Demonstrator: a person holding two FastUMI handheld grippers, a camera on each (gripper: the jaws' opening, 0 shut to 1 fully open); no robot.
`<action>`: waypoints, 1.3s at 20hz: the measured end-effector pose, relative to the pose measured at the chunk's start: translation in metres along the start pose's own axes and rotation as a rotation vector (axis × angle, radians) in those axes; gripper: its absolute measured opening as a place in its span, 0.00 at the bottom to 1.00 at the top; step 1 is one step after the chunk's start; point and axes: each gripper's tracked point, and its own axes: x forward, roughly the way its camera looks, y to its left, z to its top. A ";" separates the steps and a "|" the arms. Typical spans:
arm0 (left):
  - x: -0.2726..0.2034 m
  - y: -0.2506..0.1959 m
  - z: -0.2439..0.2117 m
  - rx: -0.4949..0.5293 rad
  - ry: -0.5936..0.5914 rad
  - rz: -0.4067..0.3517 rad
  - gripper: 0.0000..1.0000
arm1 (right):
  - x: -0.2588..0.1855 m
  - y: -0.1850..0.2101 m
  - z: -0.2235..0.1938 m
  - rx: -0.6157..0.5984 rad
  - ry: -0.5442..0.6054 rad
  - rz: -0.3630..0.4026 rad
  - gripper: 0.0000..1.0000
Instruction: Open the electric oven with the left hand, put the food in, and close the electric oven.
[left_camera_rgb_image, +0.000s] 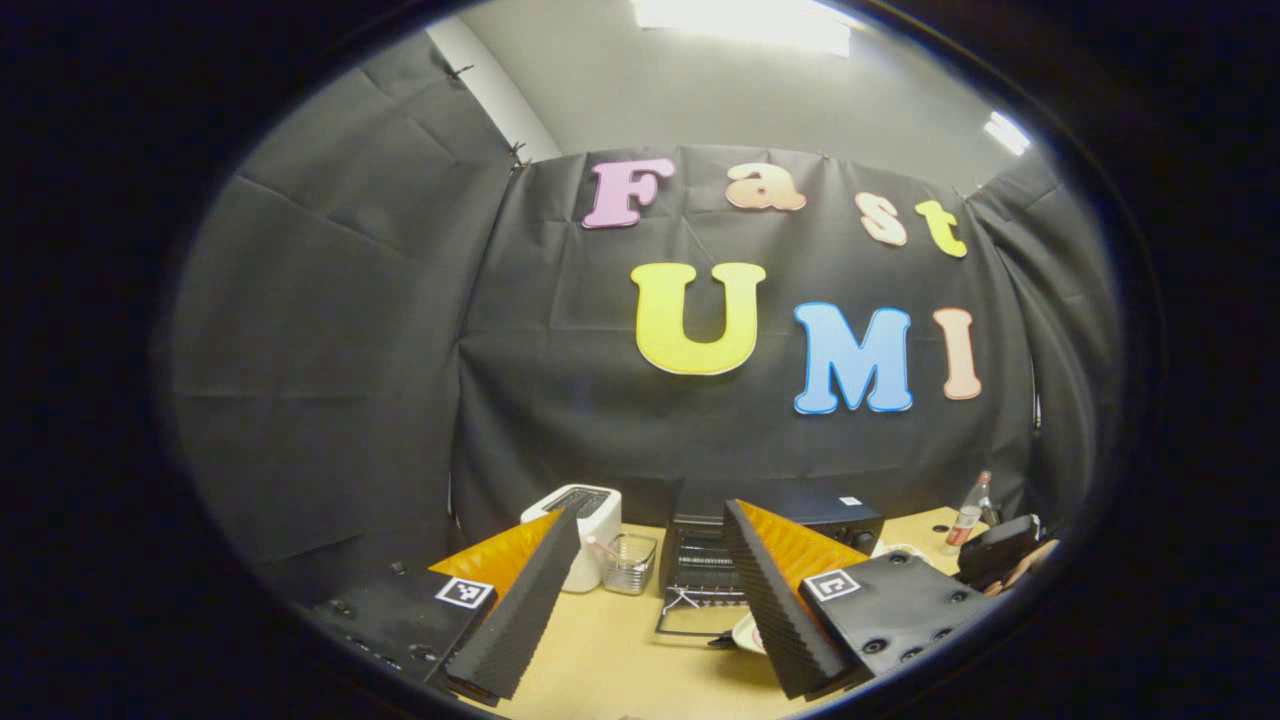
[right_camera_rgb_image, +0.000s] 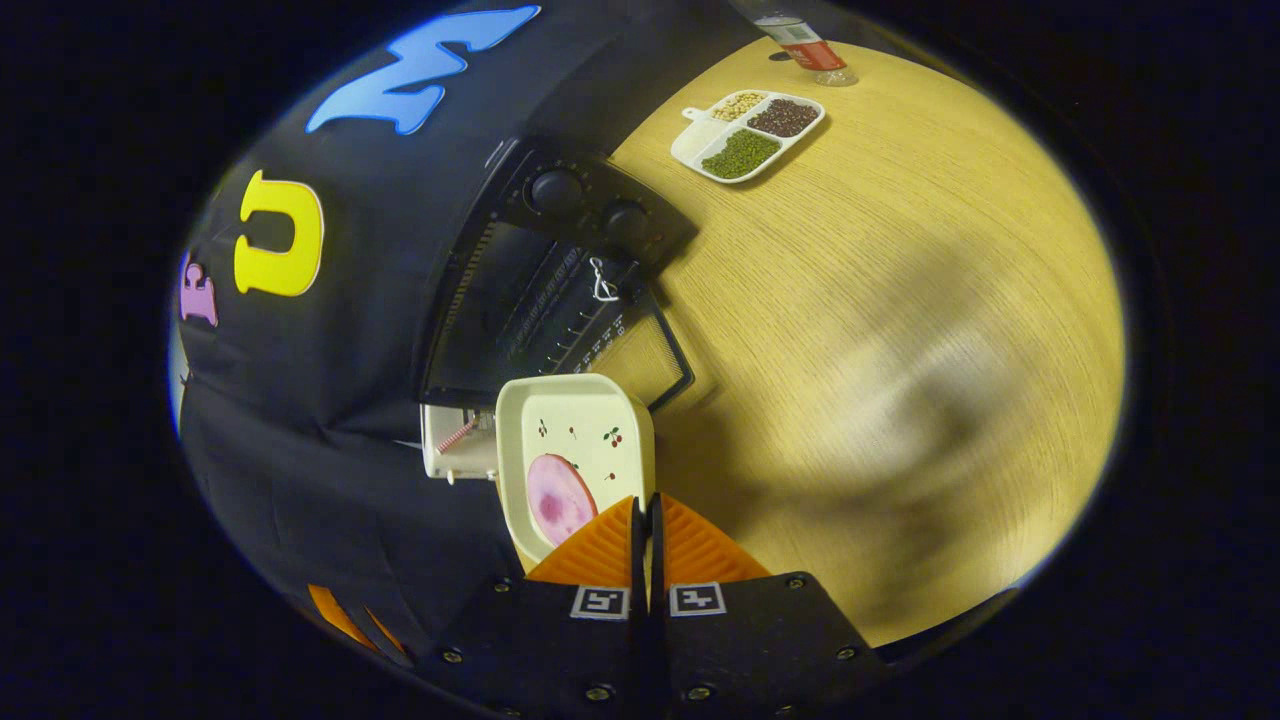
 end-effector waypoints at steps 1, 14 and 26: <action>0.003 0.005 -0.001 0.004 0.002 0.001 1.00 | 0.005 0.008 0.002 0.031 -0.019 0.011 0.01; 0.023 0.050 -0.022 0.026 0.056 0.044 0.97 | 0.086 0.060 0.042 0.379 -0.187 0.071 0.01; 0.025 0.079 -0.032 0.078 0.095 0.102 1.00 | 0.139 0.089 0.095 0.544 -0.326 0.103 0.01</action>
